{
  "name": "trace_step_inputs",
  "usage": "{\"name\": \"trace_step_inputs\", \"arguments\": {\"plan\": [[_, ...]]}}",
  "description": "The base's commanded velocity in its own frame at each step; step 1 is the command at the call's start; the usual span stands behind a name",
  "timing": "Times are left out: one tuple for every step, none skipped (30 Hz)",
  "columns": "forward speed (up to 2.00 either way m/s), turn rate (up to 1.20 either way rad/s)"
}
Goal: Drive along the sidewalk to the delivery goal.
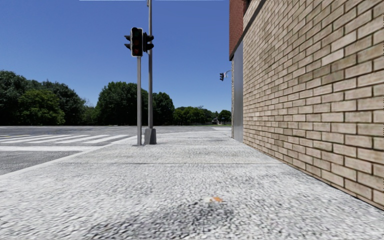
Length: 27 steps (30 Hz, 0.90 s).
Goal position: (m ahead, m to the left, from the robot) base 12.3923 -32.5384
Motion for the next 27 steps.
{"name": "trace_step_inputs", "arguments": {"plan": [[2.0,0.0],[2.0,0.0],[2.0,0.0],[2.0,0.0],[2.0,0.0],[2.0,0.0],[2.0,0.0],[2.0,0.0],[2.0,0.0],[2.0,0.0],[2.0,0.0],[2.0,0.0],[2.0,0.0],[2.0,0.0],[2.0,0.0],[2.0,0.0],[2.0,0.0],[2.0,0.0],[2.0,0.0],[2.0,0.0],[2.0,0.0],[2.0,0.0],[2.0,0.0],[2.0,0.0],[2.0,0.0],[2.0,0.0],[2.0,0.0]]}}
